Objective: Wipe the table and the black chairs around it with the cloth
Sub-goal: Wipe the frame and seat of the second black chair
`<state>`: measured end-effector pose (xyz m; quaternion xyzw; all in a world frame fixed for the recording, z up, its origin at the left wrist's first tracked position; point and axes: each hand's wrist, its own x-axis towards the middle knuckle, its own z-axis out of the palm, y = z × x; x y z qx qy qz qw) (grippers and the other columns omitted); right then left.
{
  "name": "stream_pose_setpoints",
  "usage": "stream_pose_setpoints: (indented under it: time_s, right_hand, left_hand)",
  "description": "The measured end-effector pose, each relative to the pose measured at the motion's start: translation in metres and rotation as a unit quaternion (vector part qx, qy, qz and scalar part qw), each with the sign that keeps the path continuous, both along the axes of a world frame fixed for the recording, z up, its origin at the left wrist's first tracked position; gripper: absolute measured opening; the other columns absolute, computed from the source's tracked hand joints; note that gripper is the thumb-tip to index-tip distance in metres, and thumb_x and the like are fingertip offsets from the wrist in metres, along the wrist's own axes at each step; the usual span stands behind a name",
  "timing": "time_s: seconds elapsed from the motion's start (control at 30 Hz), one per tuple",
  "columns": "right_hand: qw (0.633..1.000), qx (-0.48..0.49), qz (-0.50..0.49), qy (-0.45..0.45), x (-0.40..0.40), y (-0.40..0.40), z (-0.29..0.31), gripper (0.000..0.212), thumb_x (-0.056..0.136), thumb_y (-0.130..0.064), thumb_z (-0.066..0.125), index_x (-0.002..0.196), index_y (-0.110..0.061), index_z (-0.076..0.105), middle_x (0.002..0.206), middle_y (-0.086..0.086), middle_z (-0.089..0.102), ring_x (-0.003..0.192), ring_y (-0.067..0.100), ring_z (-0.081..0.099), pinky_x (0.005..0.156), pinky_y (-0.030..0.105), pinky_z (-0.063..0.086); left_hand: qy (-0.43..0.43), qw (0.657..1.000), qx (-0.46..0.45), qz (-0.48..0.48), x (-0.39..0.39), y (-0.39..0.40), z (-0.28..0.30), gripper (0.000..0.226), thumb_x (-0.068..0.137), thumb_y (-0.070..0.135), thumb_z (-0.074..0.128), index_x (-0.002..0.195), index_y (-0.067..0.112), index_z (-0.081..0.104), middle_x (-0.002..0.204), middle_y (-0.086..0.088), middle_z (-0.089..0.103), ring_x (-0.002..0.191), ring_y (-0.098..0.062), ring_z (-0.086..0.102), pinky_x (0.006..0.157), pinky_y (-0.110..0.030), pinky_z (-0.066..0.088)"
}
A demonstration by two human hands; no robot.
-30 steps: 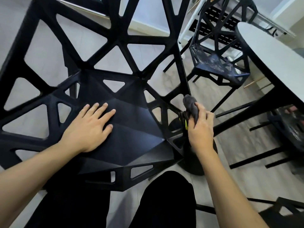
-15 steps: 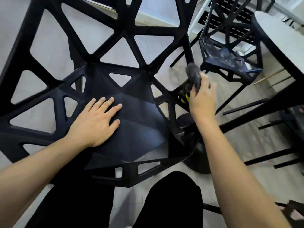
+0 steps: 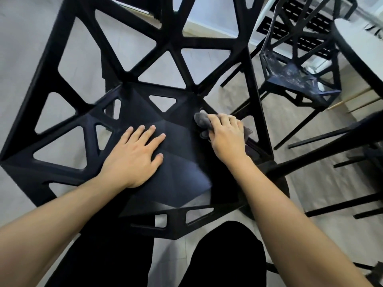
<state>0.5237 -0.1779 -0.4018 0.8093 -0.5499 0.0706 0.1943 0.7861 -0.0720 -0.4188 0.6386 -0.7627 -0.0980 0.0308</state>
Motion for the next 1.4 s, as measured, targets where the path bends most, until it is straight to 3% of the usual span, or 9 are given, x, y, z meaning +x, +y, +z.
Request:
stream_pose_setpoints:
  time_s: [0.1,0.23,0.37,0.57,0.67,0.8,1.03,1.27,1.4]
  right_hand:
    - [0.999,0.052,0.003,0.007,0.032,-0.011,-0.002,0.035,0.089,-0.037,0.053,0.115,-0.016,0.065,0.106,0.008,0.067,0.095,0.035,0.06,0.082,0.045,0.042]
    - [0.994,0.017,0.049,0.098,0.007,-0.022,0.003,0.036,0.078,-0.029,0.068,0.113,-0.019,0.066,0.101,0.009,0.065,0.089,0.036,0.058,0.079,0.045,0.042]
    - [0.99,-0.02,-0.107,0.095,0.031,-0.028,0.002,0.02,0.078,-0.015,0.065,0.098,-0.017,0.065,0.091,0.01,0.059,0.083,0.035,0.056,0.069,0.041,0.04]
    - [0.998,0.047,-0.014,0.049,0.033,-0.054,0.004,0.033,0.08,-0.02,0.071,0.112,-0.015,0.064,0.103,0.018,0.06,0.09,0.04,0.057,0.07,0.046,0.046]
    - [0.999,0.013,-0.035,0.026,0.056,-0.086,0.003,0.034,0.083,-0.014,0.066,0.117,-0.015,0.063,0.107,0.017,0.059,0.094,0.041,0.058,0.073,0.046,0.045]
    - [0.995,0.066,-0.069,-0.034,0.081,-0.114,0.004,0.039,0.093,-0.019,0.059,0.132,-0.015,0.054,0.123,0.018,0.051,0.11,0.042,0.052,0.086,0.049,0.045]
    - [0.981,0.156,-0.034,-0.108,0.062,-0.013,0.01,0.031,0.092,-0.029,0.054,0.122,-0.021,0.058,0.121,0.014,0.055,0.106,0.043,0.055,0.081,0.045,0.045]
    - [0.986,0.124,-0.035,-0.103,0.054,0.133,0.021,0.033,0.088,-0.035,0.058,0.12,-0.025,0.059,0.108,0.008,0.057,0.095,0.034,0.053,0.072,0.042,0.045]
    - [0.974,0.048,-0.181,-0.128,-0.039,0.106,0.032,0.039,0.092,-0.034,0.056,0.129,-0.024,0.056,0.115,0.014,0.054,0.106,0.041,0.053,0.082,0.049,0.051]
  left_hand:
    - [0.003,1.0,0.003,-0.004,0.0,0.0,0.0,0.074,0.09,0.058,0.002,0.16,0.034,0.011,0.168,0.0,0.007,0.155,-0.022,0.004,0.125,-0.042,0.001]
    - [0.006,1.0,-0.007,-0.001,0.001,-0.001,-0.001,0.072,0.092,0.058,0.007,0.16,0.034,0.012,0.168,0.0,0.009,0.155,-0.022,0.005,0.126,-0.042,0.002]
    - [0.009,1.0,-0.007,-0.004,0.0,-0.005,-0.003,0.064,0.099,0.054,0.013,0.16,0.034,0.009,0.168,-0.001,0.006,0.155,-0.022,0.003,0.125,-0.043,0.001]
    - [-0.002,1.0,-0.004,-0.012,-0.002,-0.004,-0.003,0.063,0.102,0.052,0.014,0.16,0.032,0.003,0.169,-0.002,-0.001,0.155,-0.023,-0.003,0.125,-0.044,-0.001]
    - [-0.006,1.0,-0.009,-0.015,-0.001,-0.004,-0.004,0.062,0.103,0.052,0.013,0.16,0.031,0.002,0.169,-0.003,0.0,0.155,-0.024,-0.003,0.125,-0.045,-0.001]
    - [-0.004,1.0,-0.022,-0.011,-0.001,-0.01,-0.006,0.062,0.103,0.052,0.014,0.16,0.031,0.005,0.169,-0.003,0.001,0.155,-0.024,-0.002,0.125,-0.046,-0.001]
    - [0.017,1.0,-0.016,-0.012,0.001,-0.011,-0.007,0.058,0.105,0.047,0.022,0.16,0.03,0.016,0.168,-0.003,0.012,0.154,-0.027,0.008,0.125,-0.045,0.003]
    - [0.026,0.999,-0.042,-0.018,0.004,-0.011,-0.011,0.054,0.105,0.034,0.027,0.158,0.025,0.026,0.165,-0.007,0.022,0.151,-0.032,0.018,0.124,-0.046,0.011]
    - [0.039,0.998,-0.037,-0.019,0.003,-0.011,-0.007,0.053,0.105,0.03,0.029,0.157,0.022,0.029,0.164,-0.009,0.025,0.15,-0.034,0.02,0.124,-0.046,0.013]
